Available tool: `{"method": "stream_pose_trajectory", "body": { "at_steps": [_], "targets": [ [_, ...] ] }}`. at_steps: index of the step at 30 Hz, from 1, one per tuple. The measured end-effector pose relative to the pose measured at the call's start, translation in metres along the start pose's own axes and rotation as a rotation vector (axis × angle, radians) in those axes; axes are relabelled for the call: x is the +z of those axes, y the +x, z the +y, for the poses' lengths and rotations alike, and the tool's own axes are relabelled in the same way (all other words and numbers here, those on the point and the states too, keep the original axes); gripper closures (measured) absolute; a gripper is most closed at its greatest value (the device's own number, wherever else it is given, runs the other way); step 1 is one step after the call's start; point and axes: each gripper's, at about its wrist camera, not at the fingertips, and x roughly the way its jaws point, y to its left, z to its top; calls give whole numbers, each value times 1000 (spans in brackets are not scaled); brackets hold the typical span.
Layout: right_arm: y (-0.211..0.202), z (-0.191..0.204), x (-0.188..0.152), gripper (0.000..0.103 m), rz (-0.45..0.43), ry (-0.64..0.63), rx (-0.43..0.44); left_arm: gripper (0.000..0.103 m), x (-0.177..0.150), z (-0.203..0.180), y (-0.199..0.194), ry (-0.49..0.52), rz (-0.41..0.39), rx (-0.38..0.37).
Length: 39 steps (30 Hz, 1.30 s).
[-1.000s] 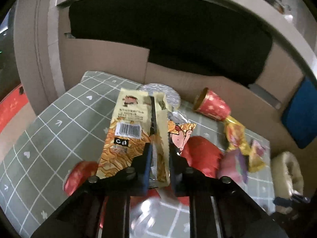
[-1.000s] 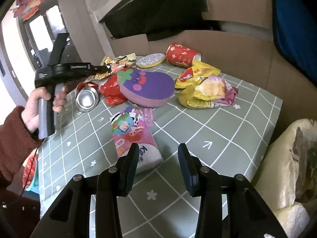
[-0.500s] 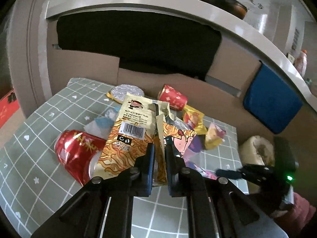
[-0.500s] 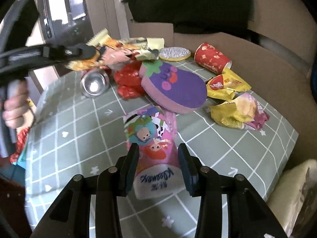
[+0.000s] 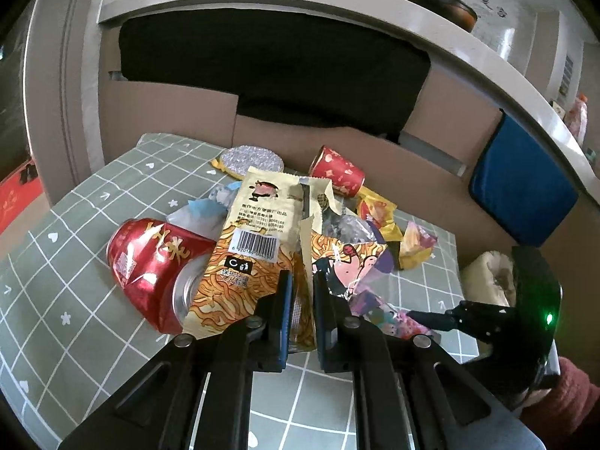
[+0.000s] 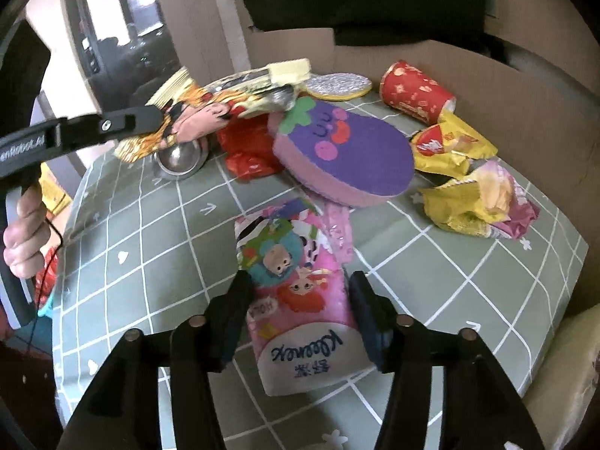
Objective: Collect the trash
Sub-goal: 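Grasp the pink tissue pack with the right tool while the left tool holds the snack bag, then carry both items over the trash bin and open both tools to drop them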
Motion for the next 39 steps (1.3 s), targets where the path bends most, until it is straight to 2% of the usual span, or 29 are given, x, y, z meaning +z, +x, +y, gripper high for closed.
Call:
{"method": "stream_pose_trajectory", "body": {
  "at_steps": [3, 5, 7, 9, 12, 19, 26, 32, 39],
  "targets": [
    [3, 8, -2, 48, 13, -60, -45, 92, -2, -1, 2, 0, 1, 4],
    [1, 13, -4, 52, 3, -82, -79, 92, -2, -3, 1, -2, -3, 7],
    [-7, 12, -4, 60, -11, -48, -79, 92, -1, -5, -1, -8, -10, 1],
    [-19, 10, -4, 62, -37, -20, -77, 92, 2, -10, -6, -6, -25, -4],
    [-54, 9, -3, 63, -121, 1, -136, 92, 8, -27, -19, 21, -73, -3],
    [-135, -11, 2, 63, -245, 107, -213, 94, 32, -86, -55, 110, -218, -4],
    [-207, -45, -6, 63, -364, 202, -334, 94, 46, -157, -84, 201, -325, -66],
    [-263, -75, -30, 62, -431, 282, -442, 94, 46, -213, -81, 228, -298, -184],
    [-298, -104, -65, 62, -450, 354, -566, 94, 23, -273, -49, 247, -201, -343]
  ]
}}
